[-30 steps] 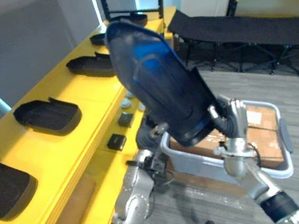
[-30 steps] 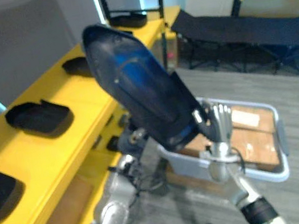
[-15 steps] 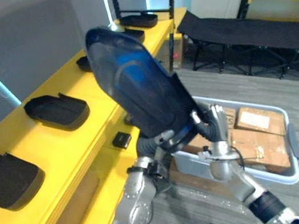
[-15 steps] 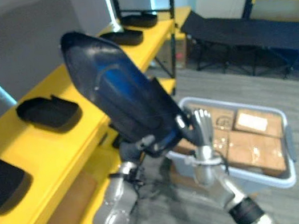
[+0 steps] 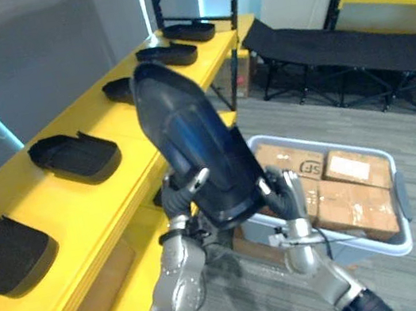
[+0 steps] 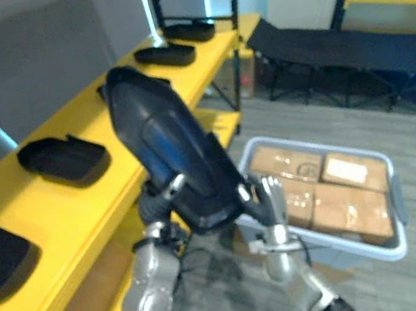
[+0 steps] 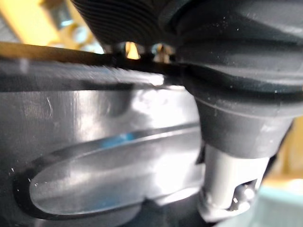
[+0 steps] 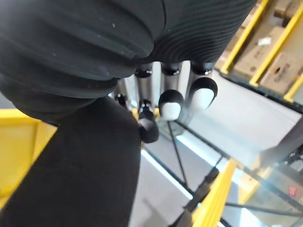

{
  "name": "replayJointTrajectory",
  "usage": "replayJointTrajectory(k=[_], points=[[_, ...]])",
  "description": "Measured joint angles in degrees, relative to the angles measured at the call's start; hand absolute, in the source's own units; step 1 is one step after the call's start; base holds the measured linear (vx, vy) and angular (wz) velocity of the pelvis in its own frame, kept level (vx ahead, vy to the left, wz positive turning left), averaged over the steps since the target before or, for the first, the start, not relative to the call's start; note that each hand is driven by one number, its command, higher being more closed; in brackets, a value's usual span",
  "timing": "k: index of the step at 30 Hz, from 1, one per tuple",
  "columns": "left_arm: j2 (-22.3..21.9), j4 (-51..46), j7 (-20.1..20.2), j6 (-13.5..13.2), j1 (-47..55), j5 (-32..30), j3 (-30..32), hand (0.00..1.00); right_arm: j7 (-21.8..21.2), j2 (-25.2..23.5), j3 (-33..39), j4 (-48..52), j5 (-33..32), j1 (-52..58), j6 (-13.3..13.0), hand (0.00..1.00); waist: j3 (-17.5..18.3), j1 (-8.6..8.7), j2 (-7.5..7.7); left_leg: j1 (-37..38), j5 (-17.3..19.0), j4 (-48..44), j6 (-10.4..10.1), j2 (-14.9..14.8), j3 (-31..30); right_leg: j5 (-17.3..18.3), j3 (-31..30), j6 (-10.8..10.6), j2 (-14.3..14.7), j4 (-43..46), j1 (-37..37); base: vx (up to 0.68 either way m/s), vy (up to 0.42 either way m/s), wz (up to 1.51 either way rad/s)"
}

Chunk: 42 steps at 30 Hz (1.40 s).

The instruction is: Walk over and take plastic housings, then place them on the shelf

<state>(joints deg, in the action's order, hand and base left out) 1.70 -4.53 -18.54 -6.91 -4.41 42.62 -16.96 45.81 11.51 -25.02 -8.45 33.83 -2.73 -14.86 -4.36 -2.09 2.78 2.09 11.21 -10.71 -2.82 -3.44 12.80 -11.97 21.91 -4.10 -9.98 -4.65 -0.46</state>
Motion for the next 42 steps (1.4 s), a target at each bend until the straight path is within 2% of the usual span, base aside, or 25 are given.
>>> replayJointTrajectory(k=[2, 8, 18, 19, 23, 24, 26, 29, 30, 31, 34, 37, 39, 40, 42], points=[[0.0, 0.5, 1.6, 0.5, 0.0, 2.6, 0.4, 1.0, 0.2, -0.1, 0.0, 0.0, 0.3, 0.1, -0.1, 1.0, 0.2, 0.13, 0.37, -0.1, 0.0, 0.1, 0.0, 0.0, 0.2, 0.0, -0.2, 0.0, 0.0, 0.0, -0.3, -0.03, 0.021, -0.06], [0.2, 1.7, 5.8, 4.7, -0.2, 7.8, 2.3, 1.0, 0.8, 0.0, -0.4, 0.1, 0.9, 0.4, -0.1, 1.0, 0.4, 0.6, 0.58, 0.0, 0.0, 0.1, 0.0, 0.2, 0.2, 0.0, -0.2, 0.0, 0.0, 0.0, -0.4, -0.02, 0.029, 0.0], [3.1, 3.8, 12.5, 5.2, -0.2, 17.9, 2.0, 1.0, 1.8, 1.6, -1.7, 2.5, 1.4, 0.4, -0.1, 1.0, 0.5, 1.26, 0.31, -0.1, 0.0, 0.1, 0.0, 0.3, 0.3, 0.0, -0.4, 0.0, -0.1, 0.0, -0.5, -0.05, 0.022, -0.01], [3.2, 3.9, 12.9, 4.9, -0.2, 18.3, 1.9, 1.0, 1.7, 1.7, -1.7, 2.8, 1.4, 0.4, -0.1, 0.0, 0.6, 1.29, 0.22, -0.1, 0.0, 0.1, 0.0, 0.2, 0.3, 0.0, -0.4, 0.0, -0.1, 0.0, -0.5, -0.04, 0.02, -0.01], [4.6, 4.0, 15.6, 1.3, 0.1, 20.6, 0.2, 1.0, 1.3, 1.8, -1.7, 3.6, 1.1, 0.3, -3.1, 0.0, 1.1, 1.43, -0.7, -0.1, 0.0, 0.0, 0.0, 0.2, 0.3, 0.0, -0.4, 0.0, -0.1, 0.0, -0.5, -0.03, 0.016, 0.0], [4.6, 4.0, 15.6, 1.3, 0.1, 20.6, 0.2, 1.0, 1.3, 1.8, -1.7, 3.6, 1.1, 0.3, -3.2, 0.0, 1.2, 1.43, -0.73, -0.1, 0.0, 0.0, 0.0, 0.2, 0.3, 0.0, -0.4, 0.0, -0.1, 0.0, -0.5, -0.03, 0.023, 0.0], [4.6, 3.9, 15.8, -0.9, 0.6, 19.6, -0.1, 1.0, 0.2, 1.8, -2.0, 3.8, -0.7, -0.3, -4.0, 0.0, 1.4, 1.43, -1.16, -0.1, 0.0, -0.1, 0.0, 0.2, 0.3, 0.0, -0.4, 0.0, -0.1, 0.0, -0.5, 0.0, 0.0, 0.0], [3.8, 1.0, 12.5, -4.3, 2.3, 7.2, 0.1, 1.0, -1.4, 1.4, -2.2, 5.8, -7.1, -0.4, -4.1, 0.0, 1.4, 1.37, -1.22, -0.1, 0.0, -0.1, 0.0, 0.1, 0.1, 0.0, -0.2, 0.0, -0.1, 0.0, -0.4, 0.0, 0.0, 0.0], [3.5, -1.0, 11.2, -4.7, 3.0, 4.1, 0.3, 1.0, -2.3, 1.3, -1.9, 7.4, -8.7, -0.4, -4.1, 0.0, 1.4, 1.33, -1.23, -0.1, 0.0, -0.2, 0.0, 0.1, 0.0, 0.0, -0.2, 0.0, -0.1, 0.0, -0.4, 0.0, 0.0, 0.03], [2.9, -4.7, 9.2, -5.1, 3.9, -2.1, 0.8, 1.0, -3.8, 1.0, -0.9, 10.4, -11.1, -0.4, -4.1, 0.0, 1.4, 1.24, -1.25, -0.1, 0.0, -0.2, 0.0, 0.1, -0.1, 0.0, -0.1, 0.0, -0.1, 0.0, -0.1, 0.0, 0.0, 0.04], [1.7, -9.0, 6.5, -5.7, 4.1, -10.0, 1.2, 1.0, -6.9, -0.3, 1.6, 15.0, -15.7, -0.7, -4.3, 0.0, 1.4, 1.11, -1.31, 0.1, 0.0, -0.2, 0.0, 0.1, -0.3, 0.0, 0.1, 0.0, -0.1, 0.0, 0.4, 0.0, 0.0, 0.04], [1.6, -11.9, 3.0, -6.5, 4.1, -21.0, 1.6, 1.0, -10.9, -0.8, 4.2, 18.2, -20.7, -1.2, -5.7, 0.0, 1.3, 1.11, -1.39, 0.2, 0.0, -0.3, 0.0, 0.1, -0.2, 0.0, 0.1, 0.0, -0.1, 0.0, 0.4, 0.0, 0.0, -0.01], [1.4, -12.4, -0.7, -6.8, 4.1, -33.4, 2.3, 1.0, -14.1, -0.7, 7.3, 20.7, -24.0, -1.4, -7.9, 0.0, 1.1, 1.13, -1.62, 0.8, 0.0, 0.0, 0.0, 0.0, 0.2, 0.0, -0.3, -0.1, 0.0, 0.0, 0.6, 0.0, 0.002, -0.08], [1.2, -12.3, -1.5, -6.8, 4.0, -35.5, 2.6, 1.0, -15.2, -0.6, 8.1, 21.6, -25.3, -1.4, -8.5, 0.0, 1.0, 1.18, -1.71, 0.9, 0.0, 0.0, 0.0, 0.0, 0.3, 0.0, -0.3, -0.1, 0.0, 0.0, 0.7, -0.02, 0.01, -0.07], [0.0, -12.3, -5.1, -6.8, 3.7, -44.1, 5.2, 1.0, -21.8, -0.4, 11.5, 27.7, -32.3, -1.3, -11.8, 0.0, 0.4, 1.57, -2.13, 1.0, 0.0, 0.1, 0.0, 0.0, 0.5, 0.1, -0.5, -0.1, 0.1, 0.0, 0.6, -0.02, 0.009, -0.04]])
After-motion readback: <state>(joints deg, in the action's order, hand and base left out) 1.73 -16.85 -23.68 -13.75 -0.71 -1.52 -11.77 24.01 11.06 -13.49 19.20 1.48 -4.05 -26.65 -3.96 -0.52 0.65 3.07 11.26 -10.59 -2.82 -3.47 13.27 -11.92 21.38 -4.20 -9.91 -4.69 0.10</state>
